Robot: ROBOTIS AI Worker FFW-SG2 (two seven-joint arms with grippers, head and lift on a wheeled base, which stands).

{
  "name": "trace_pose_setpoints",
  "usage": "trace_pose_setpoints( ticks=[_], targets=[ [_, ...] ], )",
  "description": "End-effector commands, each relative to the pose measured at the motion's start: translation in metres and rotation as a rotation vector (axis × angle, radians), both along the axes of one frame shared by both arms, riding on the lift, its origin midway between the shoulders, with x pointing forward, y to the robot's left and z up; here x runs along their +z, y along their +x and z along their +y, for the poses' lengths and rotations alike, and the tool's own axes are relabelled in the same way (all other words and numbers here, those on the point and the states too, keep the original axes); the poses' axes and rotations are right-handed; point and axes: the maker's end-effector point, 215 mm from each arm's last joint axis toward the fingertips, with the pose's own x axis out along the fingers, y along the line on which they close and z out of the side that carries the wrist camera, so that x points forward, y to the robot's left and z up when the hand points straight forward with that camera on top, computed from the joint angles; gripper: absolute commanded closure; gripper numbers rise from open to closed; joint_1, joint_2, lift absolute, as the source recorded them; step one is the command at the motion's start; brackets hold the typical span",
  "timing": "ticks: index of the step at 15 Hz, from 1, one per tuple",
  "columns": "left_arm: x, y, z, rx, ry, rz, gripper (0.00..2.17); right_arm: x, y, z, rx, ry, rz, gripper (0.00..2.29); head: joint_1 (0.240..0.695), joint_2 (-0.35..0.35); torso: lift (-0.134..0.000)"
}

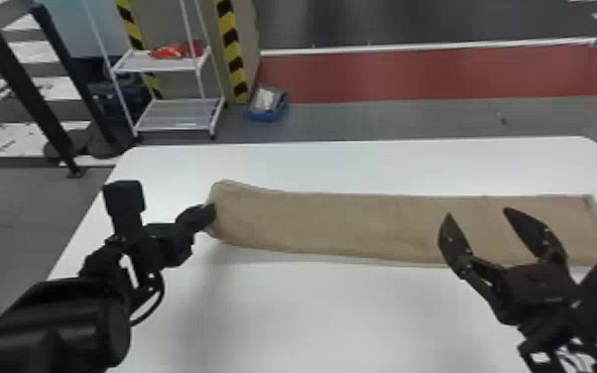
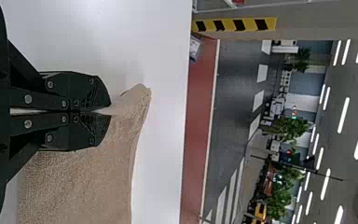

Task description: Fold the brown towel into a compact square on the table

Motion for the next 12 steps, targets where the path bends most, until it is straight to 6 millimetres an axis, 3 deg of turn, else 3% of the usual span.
trace_pose_setpoints(
  ticks=[1, 4, 5, 6, 9, 11, 12],
  targets=[
    [0.024, -0.011, 0.027, 0.047, -0.014, -0.009, 1.89, 0.0, 0.0, 0.002, 0.002, 0.002, -0.001, 0.13, 0.695, 0.13, -0.123],
    [0.047, -0.037, 0.066, 0.121, -0.019, 0.081, 1.89, -0.001, 0.0, 0.002, 0.002, 0.002, 0.001, 0.13, 0.695, 0.162, -0.123],
    [0.059, -0.047, 0.068, 0.129, -0.027, 0.101, 1.89, -0.002, 0.001, 0.002, 0.002, 0.003, 0.004, 0.13, 0.695, 0.189, -0.123],
    [0.073, -0.054, 0.056, 0.109, -0.044, 0.111, 1.89, -0.002, 0.003, 0.002, 0.002, 0.009, 0.004, 0.13, 0.695, 0.2, -0.123],
    [0.088, -0.059, -0.016, 0.015, -0.017, 0.139, 1.89, 0.003, 0.002, -0.008, -0.027, 0.028, -0.019, 0.13, 0.695, 0.2, -0.123],
    [0.086, -0.058, -0.087, -0.074, -0.053, 0.142, 1.89, 0.0, 0.002, -0.037, -0.073, 0.04, -0.013, 0.13, 0.695, 0.158, -0.123],
    [0.083, -0.059, -0.112, -0.103, -0.061, 0.15, 1.89, 0.001, 0.002, -0.048, -0.091, 0.034, -0.018, 0.13, 0.695, 0.12, -0.123]
  ],
)
